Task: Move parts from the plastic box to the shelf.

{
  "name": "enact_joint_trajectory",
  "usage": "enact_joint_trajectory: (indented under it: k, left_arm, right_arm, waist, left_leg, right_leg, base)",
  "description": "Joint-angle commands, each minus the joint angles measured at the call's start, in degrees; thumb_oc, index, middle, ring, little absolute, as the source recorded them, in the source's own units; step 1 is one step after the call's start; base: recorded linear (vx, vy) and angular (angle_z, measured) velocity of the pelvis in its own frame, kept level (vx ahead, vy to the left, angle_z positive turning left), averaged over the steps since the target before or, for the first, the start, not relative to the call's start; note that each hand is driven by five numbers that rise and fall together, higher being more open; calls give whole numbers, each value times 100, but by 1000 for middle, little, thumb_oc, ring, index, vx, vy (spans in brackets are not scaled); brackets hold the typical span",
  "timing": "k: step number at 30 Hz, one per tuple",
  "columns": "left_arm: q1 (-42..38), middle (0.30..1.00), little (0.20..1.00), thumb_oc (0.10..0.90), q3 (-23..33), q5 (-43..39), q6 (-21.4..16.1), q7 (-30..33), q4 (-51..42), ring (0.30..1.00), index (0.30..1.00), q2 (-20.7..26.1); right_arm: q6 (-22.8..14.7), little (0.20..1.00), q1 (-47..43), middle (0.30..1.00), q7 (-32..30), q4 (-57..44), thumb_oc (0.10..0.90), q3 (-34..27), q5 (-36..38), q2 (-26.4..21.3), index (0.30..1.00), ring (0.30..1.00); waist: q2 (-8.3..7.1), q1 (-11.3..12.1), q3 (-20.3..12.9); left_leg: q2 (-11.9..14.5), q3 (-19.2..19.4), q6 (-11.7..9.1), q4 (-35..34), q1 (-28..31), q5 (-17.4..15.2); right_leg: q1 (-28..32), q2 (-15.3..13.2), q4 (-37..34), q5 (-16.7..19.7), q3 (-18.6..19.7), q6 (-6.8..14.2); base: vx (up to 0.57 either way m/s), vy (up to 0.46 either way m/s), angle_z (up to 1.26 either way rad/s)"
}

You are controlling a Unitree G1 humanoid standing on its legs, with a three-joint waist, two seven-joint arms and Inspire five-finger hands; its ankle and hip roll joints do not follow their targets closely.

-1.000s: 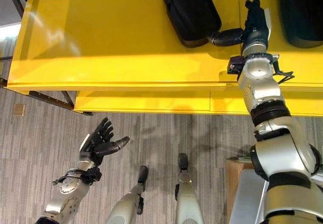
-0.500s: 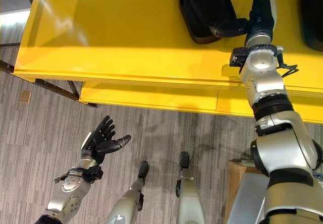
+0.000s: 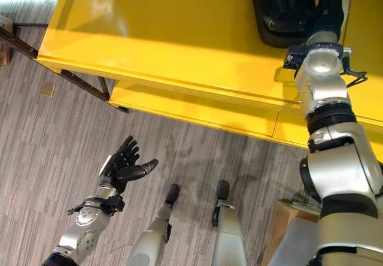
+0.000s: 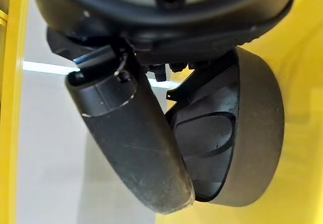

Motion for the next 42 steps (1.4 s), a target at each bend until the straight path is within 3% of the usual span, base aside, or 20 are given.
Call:
enact_joint_trajectory:
  k: [1,12,26,42]
  left_arm:
    - [-259,1000,1000,900,-191,-9,-500,36,-425,1000,1000,108]
    - [-276,1000,1000,900,-173,-44,-523,86,-442,1000,1000,52]
    - [-303,1000,1000,900,-146,-90,-525,146,-431,1000,1000,46]
    - [-172,1000,1000,900,-25,-137,-505,99,-475,1000,1000,102]
  right_arm:
    - [-343,1000,-595,1000,19,112,900,140,69,-353,1000,1000]
    - [-319,1000,-319,1000,20,219,900,-59,139,-176,1000,1000]
    - [-323,1000,235,1000,11,-533,900,-192,175,256,1000,1000]
    - [-246,1000,786,1000,109,-735,900,-486,268,746,1000,1000]
  waist:
    - [-56,135,-196]
    - [-81,127,-138]
    - [-214,17,-173]
    - [-298,60,-258]
  left_leg:
    - [312,116,27,-329,863,441]
    - [296,175,52,-329,878,367]
    - [357,303,116,-329,1032,266]
    - [343,358,217,-329,1198,53]
  right_leg:
    - [-208,-373,753,-373,270,394]
    - [-279,-339,750,-314,342,412]
    - [-138,-271,517,-137,424,478]
    - [79,-272,264,1,494,528]
  base:
    - [0,0,0]
    - [0,3,1]
    - [-1,28,-2]
    - [-5,33,-3]
